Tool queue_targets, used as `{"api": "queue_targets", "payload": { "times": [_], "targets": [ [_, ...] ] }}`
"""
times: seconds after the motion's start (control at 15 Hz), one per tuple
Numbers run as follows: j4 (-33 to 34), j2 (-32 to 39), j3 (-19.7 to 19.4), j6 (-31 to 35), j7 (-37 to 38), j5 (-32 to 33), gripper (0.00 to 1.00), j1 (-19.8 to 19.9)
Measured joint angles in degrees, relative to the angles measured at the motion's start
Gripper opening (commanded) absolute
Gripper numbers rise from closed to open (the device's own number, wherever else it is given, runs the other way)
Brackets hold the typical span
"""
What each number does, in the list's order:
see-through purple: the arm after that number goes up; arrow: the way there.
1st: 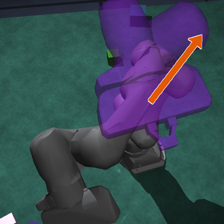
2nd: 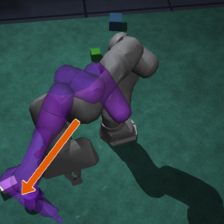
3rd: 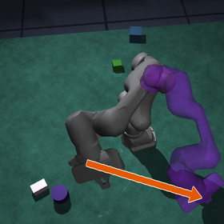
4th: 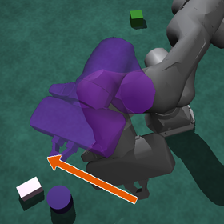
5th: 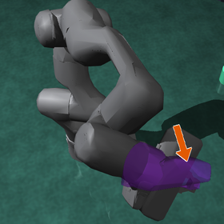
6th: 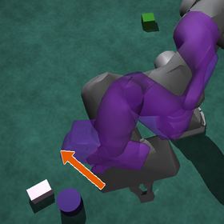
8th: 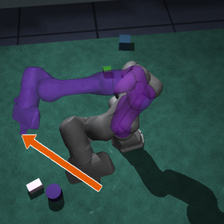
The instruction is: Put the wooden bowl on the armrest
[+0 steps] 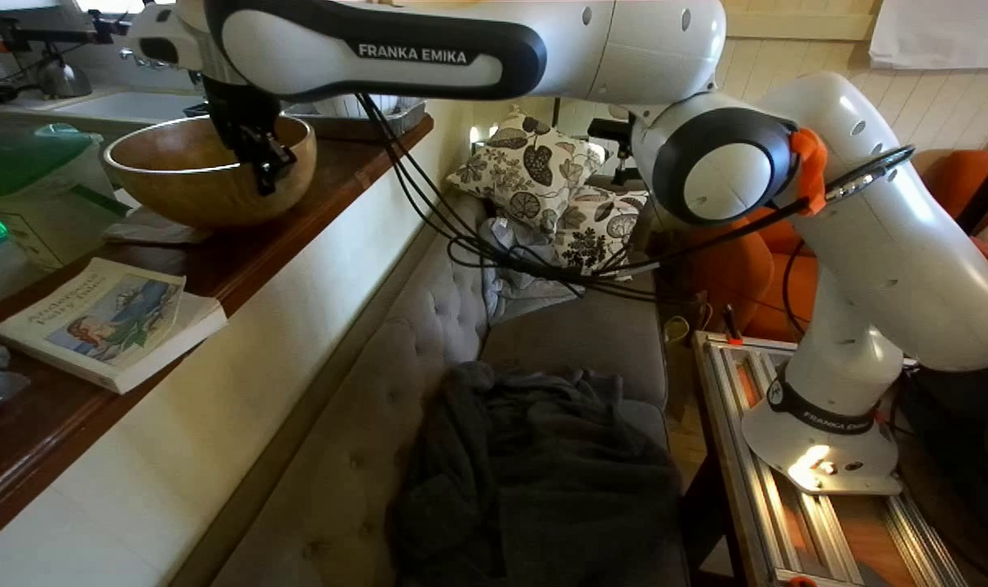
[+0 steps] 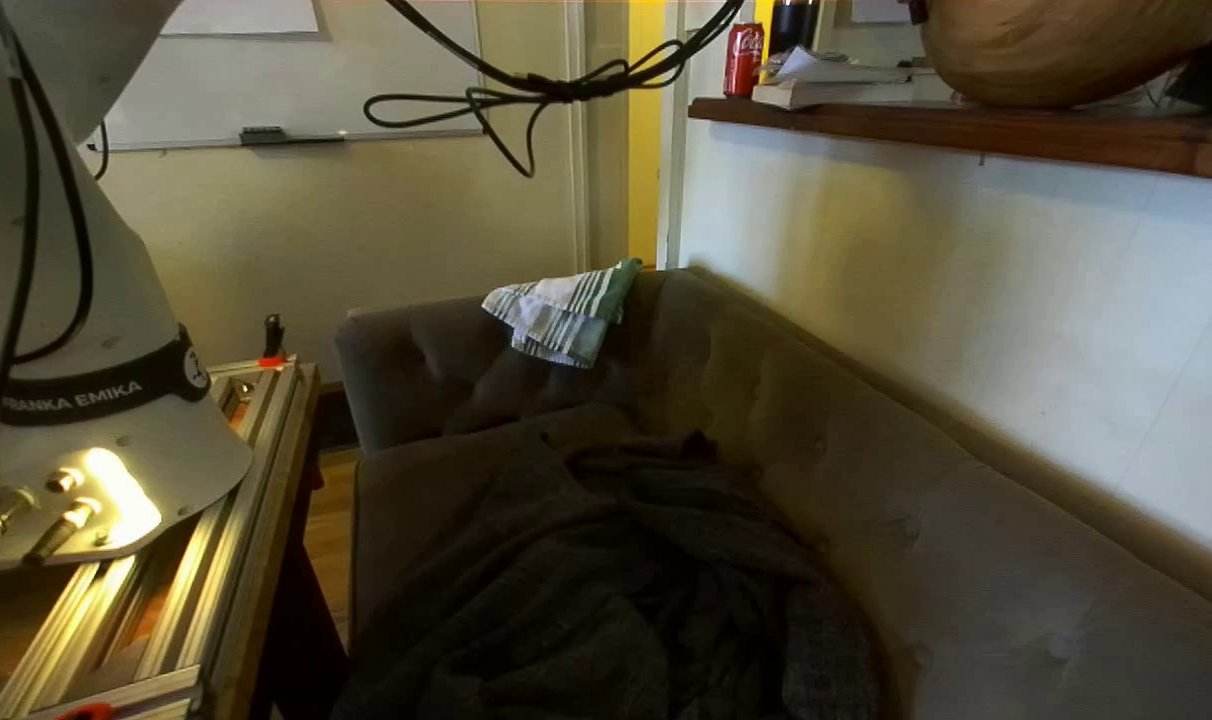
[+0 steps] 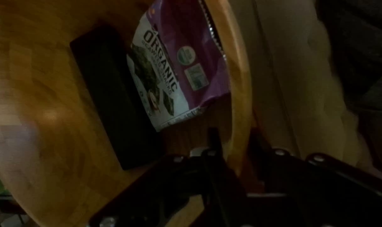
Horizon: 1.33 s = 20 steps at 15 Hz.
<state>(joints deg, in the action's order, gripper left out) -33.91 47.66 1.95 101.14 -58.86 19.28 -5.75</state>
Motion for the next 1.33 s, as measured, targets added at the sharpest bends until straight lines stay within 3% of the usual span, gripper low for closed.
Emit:
{"api": "queue_targets", "payload": {
  "times": [0.87,1.33],
  "targets": [
    [0.52,-0.69,-1.88,-0.76,0.60,0.49,0.04,-1.39],
    [1.01,-7.25,-1.86,-6.78,-6.41,0.46,0.04,-1.24]
  ]
}}
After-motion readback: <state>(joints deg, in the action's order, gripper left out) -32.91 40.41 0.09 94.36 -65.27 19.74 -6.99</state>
